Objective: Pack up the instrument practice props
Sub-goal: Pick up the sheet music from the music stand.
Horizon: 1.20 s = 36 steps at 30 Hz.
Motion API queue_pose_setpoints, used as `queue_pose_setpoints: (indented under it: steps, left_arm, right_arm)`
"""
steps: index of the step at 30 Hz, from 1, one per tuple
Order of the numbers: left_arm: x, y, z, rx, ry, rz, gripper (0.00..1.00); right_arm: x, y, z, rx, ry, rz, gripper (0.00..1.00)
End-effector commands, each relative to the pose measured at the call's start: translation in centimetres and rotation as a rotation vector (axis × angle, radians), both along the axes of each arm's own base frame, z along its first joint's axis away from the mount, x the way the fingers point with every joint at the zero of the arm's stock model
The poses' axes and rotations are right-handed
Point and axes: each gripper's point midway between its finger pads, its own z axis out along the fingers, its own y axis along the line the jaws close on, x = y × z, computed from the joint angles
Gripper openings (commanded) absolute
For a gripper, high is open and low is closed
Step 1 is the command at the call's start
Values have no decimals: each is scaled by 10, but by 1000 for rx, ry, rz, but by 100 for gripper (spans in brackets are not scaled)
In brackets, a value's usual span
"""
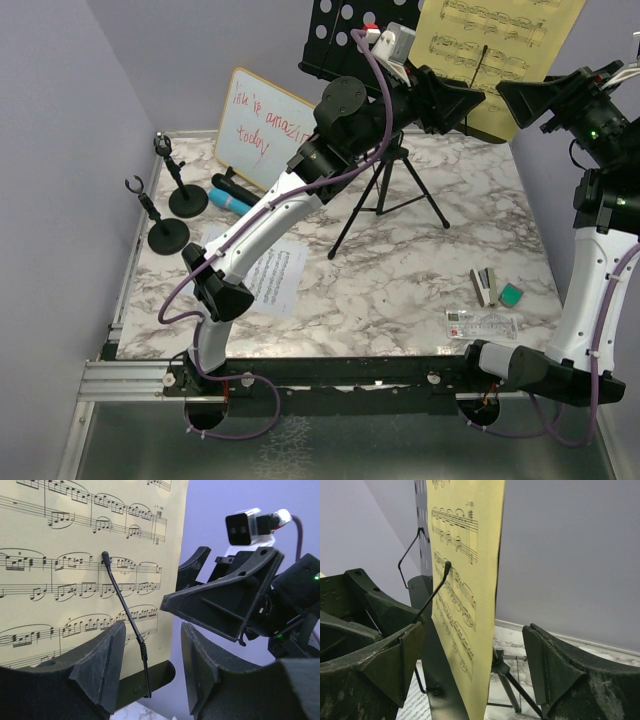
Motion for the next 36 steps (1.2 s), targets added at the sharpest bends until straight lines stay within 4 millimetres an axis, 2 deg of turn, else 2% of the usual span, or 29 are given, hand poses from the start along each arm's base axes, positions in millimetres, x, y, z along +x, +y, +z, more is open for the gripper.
queue_pose_setpoints:
  steps: [1,6,12,21,25,31,36]
  left_arm:
    - [-1,-5,8,-36,-10,-8,49]
    - [5,-9,4,-38,-9,4,42]
    - [10,-9,3,-38,-15,28,27]
    - [10,2,9,-59,-48,71,7]
    - [7,5,11,-70,-70,78,0]
    - [7,13,13,-98,-86,114,0]
    - [10,20,15,-96,-95,151,0]
  right_arm:
    - [3,1,3,-17,-15,23,85]
    - [4,1,6,-21,-26,32,83]
    - [9,1,9,-14,-30,41,82]
    - [16,-2,13,-4,-35,42,77]
    - [21,-7,9,1,-20,4,73]
    - [23,-23,2,3,-3,-114,58]
    - [20,-38,1,10,-5,-229,52]
